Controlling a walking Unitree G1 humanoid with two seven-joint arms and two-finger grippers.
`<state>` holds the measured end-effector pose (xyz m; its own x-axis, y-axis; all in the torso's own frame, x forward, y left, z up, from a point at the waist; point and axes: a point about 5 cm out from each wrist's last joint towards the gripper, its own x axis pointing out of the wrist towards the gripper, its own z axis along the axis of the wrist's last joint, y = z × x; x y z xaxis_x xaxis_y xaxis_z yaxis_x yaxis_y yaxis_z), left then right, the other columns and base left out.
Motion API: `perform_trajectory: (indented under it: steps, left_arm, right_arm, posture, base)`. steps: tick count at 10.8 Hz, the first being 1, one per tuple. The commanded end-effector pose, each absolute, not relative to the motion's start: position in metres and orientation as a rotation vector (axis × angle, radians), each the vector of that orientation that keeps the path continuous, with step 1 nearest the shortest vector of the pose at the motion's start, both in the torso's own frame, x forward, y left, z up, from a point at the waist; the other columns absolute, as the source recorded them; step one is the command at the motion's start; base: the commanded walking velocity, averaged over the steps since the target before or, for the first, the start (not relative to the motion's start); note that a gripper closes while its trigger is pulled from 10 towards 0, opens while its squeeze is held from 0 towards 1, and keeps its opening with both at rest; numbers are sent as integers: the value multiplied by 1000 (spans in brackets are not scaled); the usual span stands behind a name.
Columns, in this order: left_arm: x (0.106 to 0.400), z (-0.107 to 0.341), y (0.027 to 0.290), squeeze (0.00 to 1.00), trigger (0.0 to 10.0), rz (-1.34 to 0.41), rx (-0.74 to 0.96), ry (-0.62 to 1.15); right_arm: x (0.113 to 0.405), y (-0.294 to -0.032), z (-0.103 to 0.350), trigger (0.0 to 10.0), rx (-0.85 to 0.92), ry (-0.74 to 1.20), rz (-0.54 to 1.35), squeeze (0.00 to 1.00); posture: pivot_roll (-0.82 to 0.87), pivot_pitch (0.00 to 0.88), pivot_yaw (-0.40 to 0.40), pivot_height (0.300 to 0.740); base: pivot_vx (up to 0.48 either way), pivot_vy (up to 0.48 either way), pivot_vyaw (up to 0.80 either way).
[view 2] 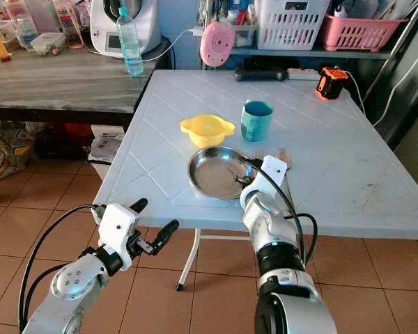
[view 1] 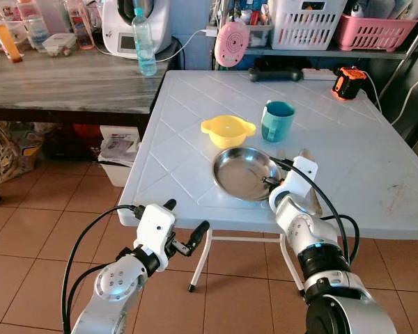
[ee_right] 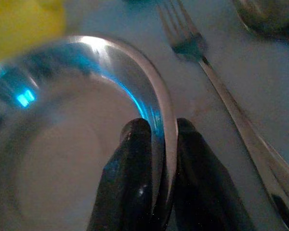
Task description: Setting the table
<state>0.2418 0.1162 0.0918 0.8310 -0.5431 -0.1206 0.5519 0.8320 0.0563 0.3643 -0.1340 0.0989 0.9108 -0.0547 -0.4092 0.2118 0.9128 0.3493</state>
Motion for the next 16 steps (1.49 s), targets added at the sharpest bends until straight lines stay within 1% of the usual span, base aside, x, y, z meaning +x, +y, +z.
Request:
perform_trajectory:
  steps: [1,8,10,12,13,14,16]
  left_arm:
    - [241,95,116,0,10000,-590,95,95]
    - [239,94,116,0,10000,-585,95,103]
    - [241,95,121,0,10000,-556,98,97]
    - [245,96,129,0,10000,-500,58,84]
    - [246,96,131,0,10000,-490,49,82]
    - [251,97,137,0,10000,-419,56,60]
    - [261,101,159,0,10000,-217,55,27]
  right_arm:
    - [363,-135,94,0,397,431,-157,0]
    - [361,-134,91,0,416,447,-163,0]
    - [354,-134,90,0,406,425,-146,0]
    - [341,-139,86,0,441,375,-118,0]
    - [339,-140,86,0,441,367,-115,0]
    - [333,-143,93,0,387,281,-59,0]
    - [323,-148,109,0,301,153,-10,0]
  posture:
    - [110,12,-12,740]
    - [114,12,-8,740]
    - [117,5,-13,740]
    - [115,0,-11,740]
    - [114,0,-9,740]
    - [111,0,-6,740]
    - [104,0,-2,740]
  base:
    - [0,0,0]
    - [0,0,0]
    - [0,0,0]
    - [0,0,0]
    - [0,0,0]
    - [0,0,0]
    - [0,0,0]
